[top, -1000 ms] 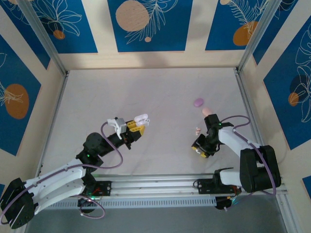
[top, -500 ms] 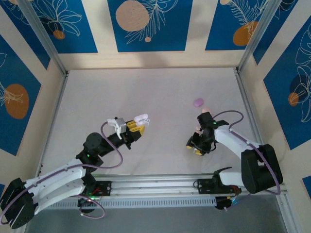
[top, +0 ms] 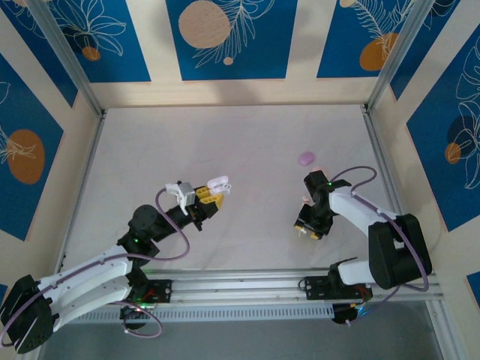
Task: Insert wireless bluetooth earbuds into charging case
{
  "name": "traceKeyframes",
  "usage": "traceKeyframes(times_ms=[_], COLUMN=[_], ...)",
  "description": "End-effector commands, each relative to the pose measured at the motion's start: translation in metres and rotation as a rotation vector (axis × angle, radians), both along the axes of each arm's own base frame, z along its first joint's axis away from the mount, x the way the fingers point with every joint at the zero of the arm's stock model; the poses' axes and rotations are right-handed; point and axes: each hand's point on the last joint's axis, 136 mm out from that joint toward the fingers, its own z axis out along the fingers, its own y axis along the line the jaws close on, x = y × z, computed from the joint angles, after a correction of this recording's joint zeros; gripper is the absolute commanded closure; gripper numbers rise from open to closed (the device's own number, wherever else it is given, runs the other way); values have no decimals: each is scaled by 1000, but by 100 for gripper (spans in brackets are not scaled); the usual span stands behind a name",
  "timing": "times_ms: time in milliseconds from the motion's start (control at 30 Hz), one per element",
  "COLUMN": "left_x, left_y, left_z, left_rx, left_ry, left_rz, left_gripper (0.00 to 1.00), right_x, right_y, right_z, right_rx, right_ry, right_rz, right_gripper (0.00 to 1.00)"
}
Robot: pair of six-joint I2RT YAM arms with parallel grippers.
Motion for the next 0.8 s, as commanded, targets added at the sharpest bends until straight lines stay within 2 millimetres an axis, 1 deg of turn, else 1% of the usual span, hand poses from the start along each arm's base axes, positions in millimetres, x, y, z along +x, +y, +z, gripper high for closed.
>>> traceKeyframes(times_ms=[0, 233, 433, 767], left_x=[-3, -2, -2, -2], left_y=[1, 2, 4, 5], left_z=[9, 8, 8, 8], left_rx=[-29, -26, -24, -25], left_ry=[-16, -19, -20, -21], left_rz=[0, 7, 15, 15], left_gripper=[92, 92, 92, 92], right_x=[11, 22, 15, 14], right_y=[1, 2, 0, 2], right_z=[3, 3, -2, -7], right_rx=[-6, -19, -34, -43], right_ry=[-19, -12, 31, 57], right_rz=[4, 20, 13, 28], right_gripper=[55, 56, 59, 61])
